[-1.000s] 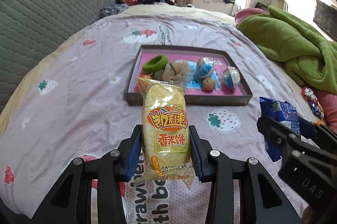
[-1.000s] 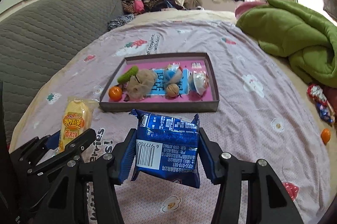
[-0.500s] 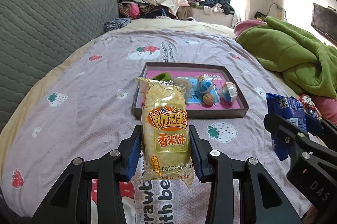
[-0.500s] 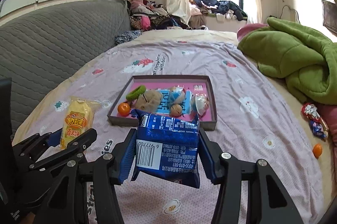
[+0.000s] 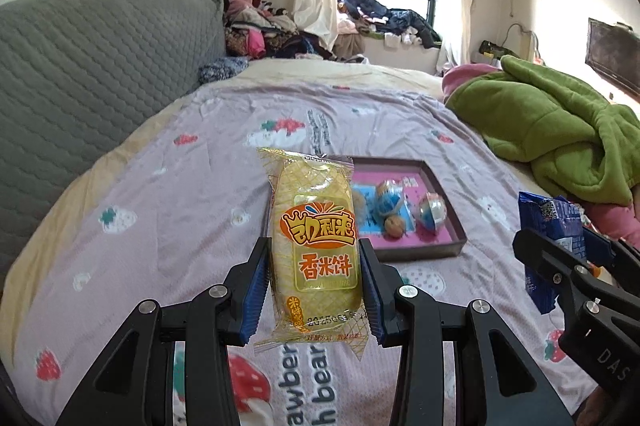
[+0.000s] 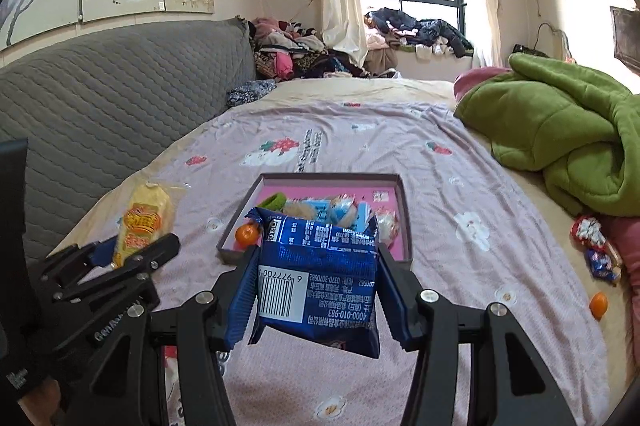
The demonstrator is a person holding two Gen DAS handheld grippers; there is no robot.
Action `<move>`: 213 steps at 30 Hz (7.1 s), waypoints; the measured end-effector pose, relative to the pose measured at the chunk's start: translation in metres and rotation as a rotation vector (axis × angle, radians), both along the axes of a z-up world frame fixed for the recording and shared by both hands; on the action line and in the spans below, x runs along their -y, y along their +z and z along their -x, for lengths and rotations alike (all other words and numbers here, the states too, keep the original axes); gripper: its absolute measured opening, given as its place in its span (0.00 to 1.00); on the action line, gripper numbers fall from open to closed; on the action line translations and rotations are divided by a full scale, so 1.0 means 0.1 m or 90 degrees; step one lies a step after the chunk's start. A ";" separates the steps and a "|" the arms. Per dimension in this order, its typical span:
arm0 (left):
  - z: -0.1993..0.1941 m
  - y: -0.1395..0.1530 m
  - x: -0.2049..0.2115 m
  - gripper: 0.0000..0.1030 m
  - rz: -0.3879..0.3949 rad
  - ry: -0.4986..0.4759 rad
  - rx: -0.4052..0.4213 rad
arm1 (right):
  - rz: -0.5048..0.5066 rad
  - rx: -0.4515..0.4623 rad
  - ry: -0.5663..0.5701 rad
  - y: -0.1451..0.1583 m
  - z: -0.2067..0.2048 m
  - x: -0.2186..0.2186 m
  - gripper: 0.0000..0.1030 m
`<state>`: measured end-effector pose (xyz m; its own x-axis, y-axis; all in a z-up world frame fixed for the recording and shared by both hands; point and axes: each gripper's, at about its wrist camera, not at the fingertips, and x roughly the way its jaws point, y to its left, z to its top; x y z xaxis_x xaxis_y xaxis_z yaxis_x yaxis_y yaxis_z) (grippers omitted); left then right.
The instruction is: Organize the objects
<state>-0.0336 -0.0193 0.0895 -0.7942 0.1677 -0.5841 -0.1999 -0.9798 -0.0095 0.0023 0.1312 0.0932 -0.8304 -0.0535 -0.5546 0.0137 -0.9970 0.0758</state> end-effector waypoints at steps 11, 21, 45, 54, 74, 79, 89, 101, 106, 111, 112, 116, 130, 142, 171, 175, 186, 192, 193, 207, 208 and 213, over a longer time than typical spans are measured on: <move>0.42 0.32 0.03 0.42 0.021 -0.009 -0.034 | -0.045 -0.006 0.002 0.22 0.46 0.07 0.53; 0.85 0.25 0.03 0.42 0.023 -0.003 -0.017 | -0.046 0.012 0.004 0.18 0.88 0.10 0.53; 1.79 -0.30 -0.21 0.42 0.006 -0.032 0.043 | -0.056 0.058 -0.010 -0.36 1.65 -0.09 0.53; 1.91 -0.54 -0.31 0.42 0.015 -0.039 0.048 | -0.066 0.071 -0.007 -0.61 1.79 -0.10 0.53; 2.00 -0.90 -0.39 0.42 0.012 -0.061 0.071 | -0.081 0.099 -0.012 -1.00 1.90 -0.17 0.54; 2.03 -1.02 -0.50 0.42 0.020 -0.073 0.080 | -0.094 0.106 -0.020 -1.13 1.94 -0.20 0.54; 2.11 -1.20 -0.54 0.42 0.029 -0.069 0.093 | -0.095 0.117 -0.026 -1.29 2.04 -0.24 0.53; 2.16 -1.35 -0.59 0.42 0.040 -0.075 0.100 | -0.106 0.115 -0.030 -1.39 2.10 -0.25 0.54; 2.20 -1.41 -0.61 0.42 0.047 -0.073 0.100 | -0.117 0.107 -0.033 -1.40 2.10 -0.25 0.54; 2.23 -1.42 -0.58 0.42 0.053 -0.067 0.094 | -0.111 0.100 -0.022 -1.37 2.13 -0.21 0.54; 2.23 -1.42 -0.57 0.42 0.053 -0.066 0.094 | -0.115 0.098 -0.014 -1.37 2.13 -0.17 0.54; 2.27 -1.44 -0.53 0.43 0.050 -0.060 0.098 | -0.122 0.114 0.011 -1.46 2.14 -0.07 0.54; 2.22 -1.41 -0.49 0.53 0.026 -0.078 0.109 | -0.065 0.126 -0.009 -1.50 2.12 -0.24 0.55; 2.11 -1.36 -0.42 0.68 -0.010 -0.109 0.127 | -0.050 0.123 -0.018 -1.37 2.08 -0.31 0.56; 1.80 -0.66 -0.19 0.72 -0.006 -0.045 0.046 | -0.061 0.071 0.001 -0.69 2.08 -0.19 0.60; 1.69 -0.49 -0.18 0.72 -0.004 -0.043 0.033 | -0.043 0.041 0.012 -0.50 1.90 -0.17 0.60; 1.19 -0.03 -0.11 0.72 0.000 -0.032 -0.007 | -0.033 -0.014 0.013 -0.15 1.35 -0.11 0.61; 0.94 0.08 -0.06 0.72 0.006 -0.034 -0.018 | -0.035 -0.023 0.014 -0.05 1.10 -0.11 0.61; 0.89 0.09 -0.06 0.72 0.009 -0.033 -0.019 | -0.037 -0.024 0.014 -0.03 1.03 -0.10 0.61; 0.36 -0.04 -0.04 0.72 0.038 -0.026 -0.010 | -0.050 -0.010 0.004 -0.24 0.40 -0.21 0.62; 0.34 -0.06 -0.05 0.72 0.040 -0.025 -0.007 | -0.047 -0.005 0.003 -0.28 0.36 -0.22 0.62; 0.20 -0.17 -0.02 0.72 0.037 -0.026 0.001 | -0.046 0.006 -0.001 -0.35 0.23 -0.25 0.62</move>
